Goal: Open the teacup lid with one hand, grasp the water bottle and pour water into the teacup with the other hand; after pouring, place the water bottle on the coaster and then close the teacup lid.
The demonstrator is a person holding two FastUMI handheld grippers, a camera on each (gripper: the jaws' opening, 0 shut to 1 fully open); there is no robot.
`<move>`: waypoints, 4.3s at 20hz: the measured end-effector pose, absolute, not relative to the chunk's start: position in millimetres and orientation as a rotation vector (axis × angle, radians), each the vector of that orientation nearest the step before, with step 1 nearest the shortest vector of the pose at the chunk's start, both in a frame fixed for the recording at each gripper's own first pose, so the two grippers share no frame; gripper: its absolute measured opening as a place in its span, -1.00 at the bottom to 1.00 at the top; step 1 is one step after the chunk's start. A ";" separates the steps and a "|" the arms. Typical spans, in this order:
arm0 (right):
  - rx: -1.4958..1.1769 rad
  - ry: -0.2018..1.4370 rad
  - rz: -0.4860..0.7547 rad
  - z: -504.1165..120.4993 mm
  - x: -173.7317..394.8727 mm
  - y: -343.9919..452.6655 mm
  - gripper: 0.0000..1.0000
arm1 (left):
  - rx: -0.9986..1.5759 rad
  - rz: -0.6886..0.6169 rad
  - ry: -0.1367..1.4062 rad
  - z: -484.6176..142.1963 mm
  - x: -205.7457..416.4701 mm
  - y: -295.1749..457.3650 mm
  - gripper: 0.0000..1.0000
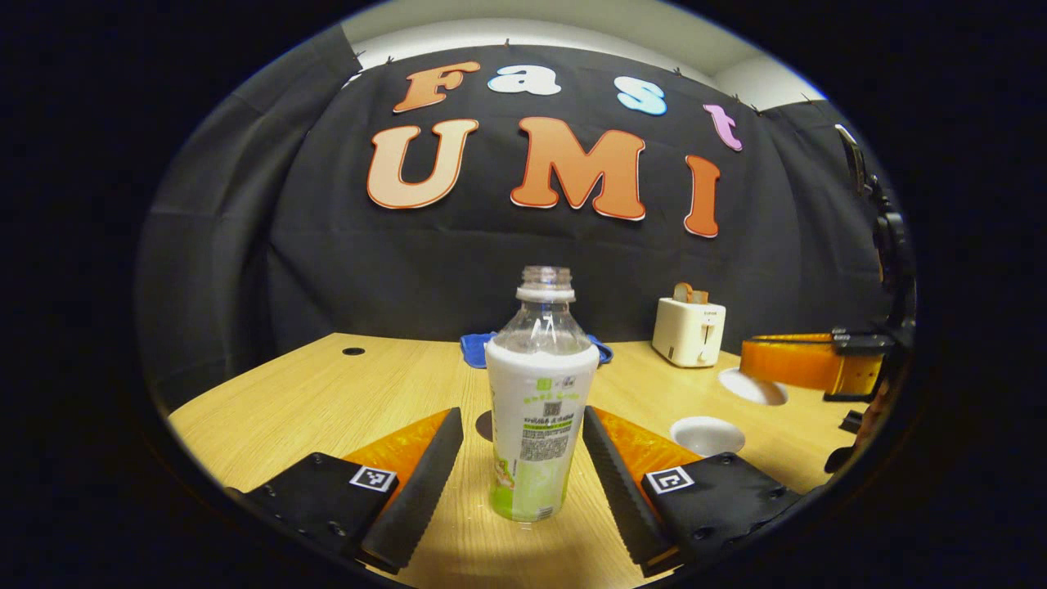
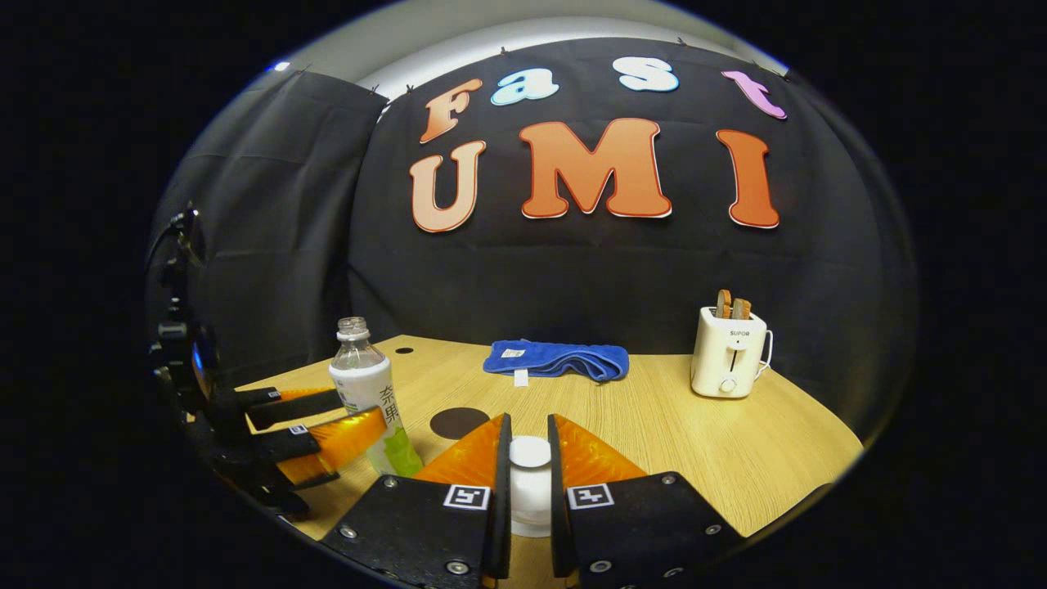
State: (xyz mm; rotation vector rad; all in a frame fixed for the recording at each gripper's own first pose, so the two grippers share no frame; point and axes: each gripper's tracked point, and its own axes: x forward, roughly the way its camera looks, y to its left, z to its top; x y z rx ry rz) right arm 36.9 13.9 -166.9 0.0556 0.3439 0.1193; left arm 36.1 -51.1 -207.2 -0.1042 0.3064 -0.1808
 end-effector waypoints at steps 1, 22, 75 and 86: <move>0.061 0.340 0.123 -165.2 36.7 14.9 -0.60 | -0.111 -0.187 0.316 -211.5 36.4 -53.4 0.90; 0.065 0.267 0.057 -132.8 25.3 -23.9 -0.60 | 0.188 -0.212 0.313 -218.4 50.0 -67.0 0.31; 0.108 0.238 -0.073 -146.4 -2.8 -125.1 -0.60 | 1.594 -0.360 0.071 -211.0 72.5 -95.2 0.15; 0.092 0.235 -0.067 -149.3 -5.4 -123.5 -0.60 | 1.698 -0.349 0.028 -197.2 71.0 -100.0 0.19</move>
